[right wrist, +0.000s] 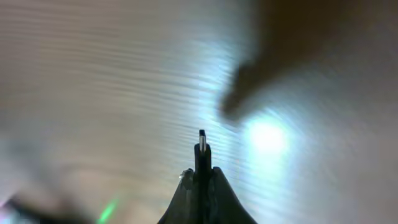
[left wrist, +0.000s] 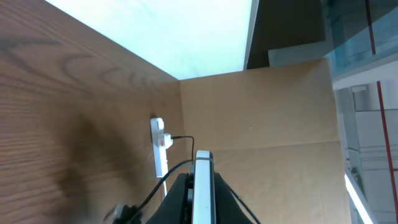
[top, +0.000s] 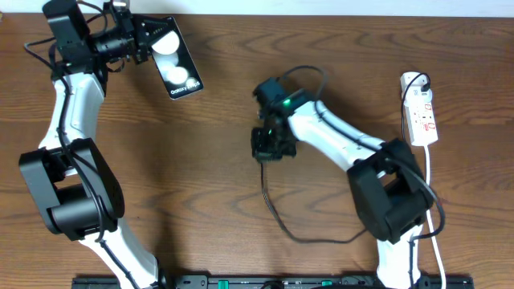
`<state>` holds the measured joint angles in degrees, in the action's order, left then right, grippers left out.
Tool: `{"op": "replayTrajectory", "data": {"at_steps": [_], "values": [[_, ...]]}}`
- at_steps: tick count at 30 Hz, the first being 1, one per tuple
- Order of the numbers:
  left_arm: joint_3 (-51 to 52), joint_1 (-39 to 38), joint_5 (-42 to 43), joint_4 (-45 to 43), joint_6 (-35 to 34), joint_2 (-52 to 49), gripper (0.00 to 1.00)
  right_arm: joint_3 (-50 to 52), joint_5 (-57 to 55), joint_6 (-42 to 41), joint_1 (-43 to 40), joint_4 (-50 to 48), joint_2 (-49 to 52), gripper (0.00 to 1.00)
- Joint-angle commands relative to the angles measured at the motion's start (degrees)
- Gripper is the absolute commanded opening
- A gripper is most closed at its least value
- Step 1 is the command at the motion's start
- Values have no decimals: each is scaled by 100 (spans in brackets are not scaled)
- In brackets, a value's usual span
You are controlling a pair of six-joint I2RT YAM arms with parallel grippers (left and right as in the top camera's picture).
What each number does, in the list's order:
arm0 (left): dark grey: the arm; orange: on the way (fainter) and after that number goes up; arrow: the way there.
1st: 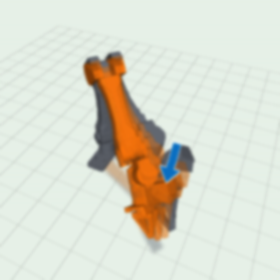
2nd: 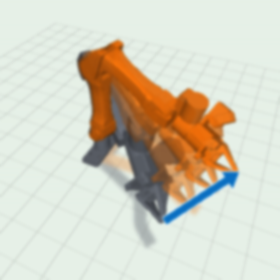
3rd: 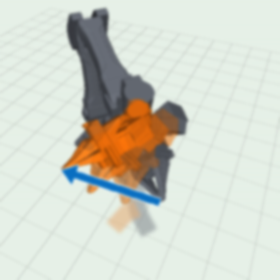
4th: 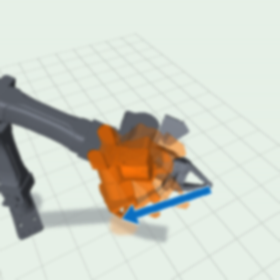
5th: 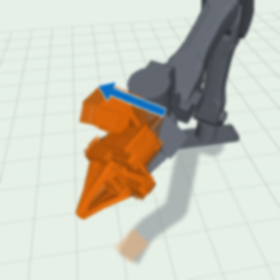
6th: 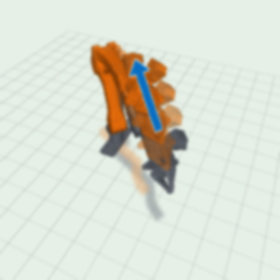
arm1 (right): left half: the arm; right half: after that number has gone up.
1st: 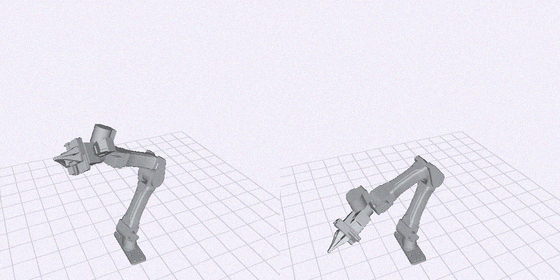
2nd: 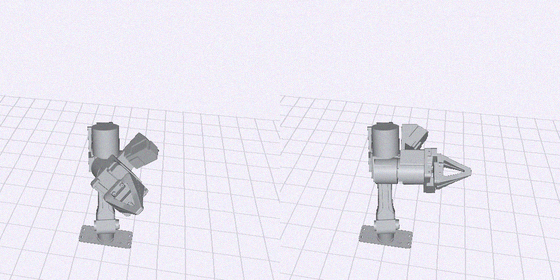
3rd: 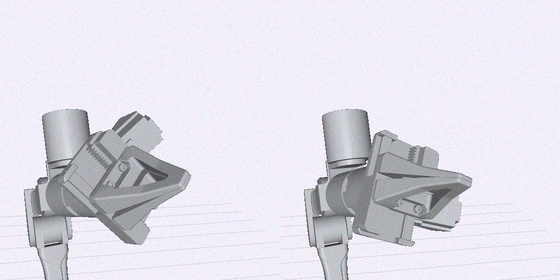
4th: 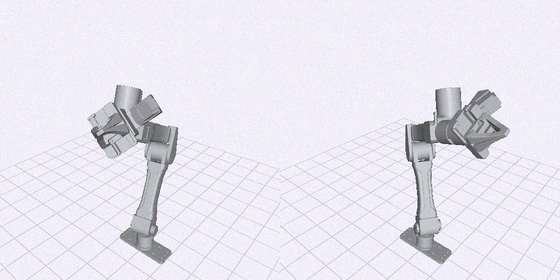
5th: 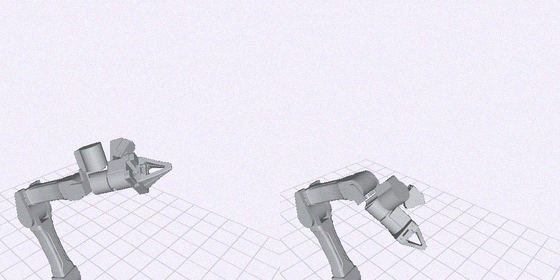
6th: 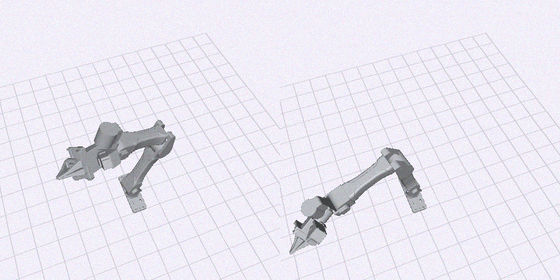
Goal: Plug charger to phone and switch on socket
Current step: 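Lift the cable connector with the right gripper toward the held phone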
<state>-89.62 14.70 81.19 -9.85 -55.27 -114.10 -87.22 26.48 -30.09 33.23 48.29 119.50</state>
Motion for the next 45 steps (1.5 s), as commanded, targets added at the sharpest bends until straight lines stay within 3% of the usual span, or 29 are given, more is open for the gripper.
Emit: {"op": "replayTrajectory", "data": {"at_steps": [1,6,15,22,25,30,37,45], "values": [[-59,50,284,-37,131,133,7,-127,2409,1690,-216,-514,-210,1],[-59,50,332,-160,125,133,7,-127,4253,2511,-319,-1523,-208,3],[-61,50,892,-1224,120,133,8,-116,4758,2907,-201,-2527,-186,2],[-61,50,883,-1281,101,133,8,-116,4760,2852,-175,-3126,79,3],[-61,50,883,-1281,101,133,7,-116,4830,2594,-203,-3401,339,2],[-61,50,883,-1287,107,133,7,-116,6301,2583,-216,-4640,951,8],[-61,50,791,-1495,105,133,8,-116,6288,1860,-131,-5608,1239,8],[-61,50,-291,-1493,-166,133,8,-116,5871,343,-214,-7340,1239,7]]}}
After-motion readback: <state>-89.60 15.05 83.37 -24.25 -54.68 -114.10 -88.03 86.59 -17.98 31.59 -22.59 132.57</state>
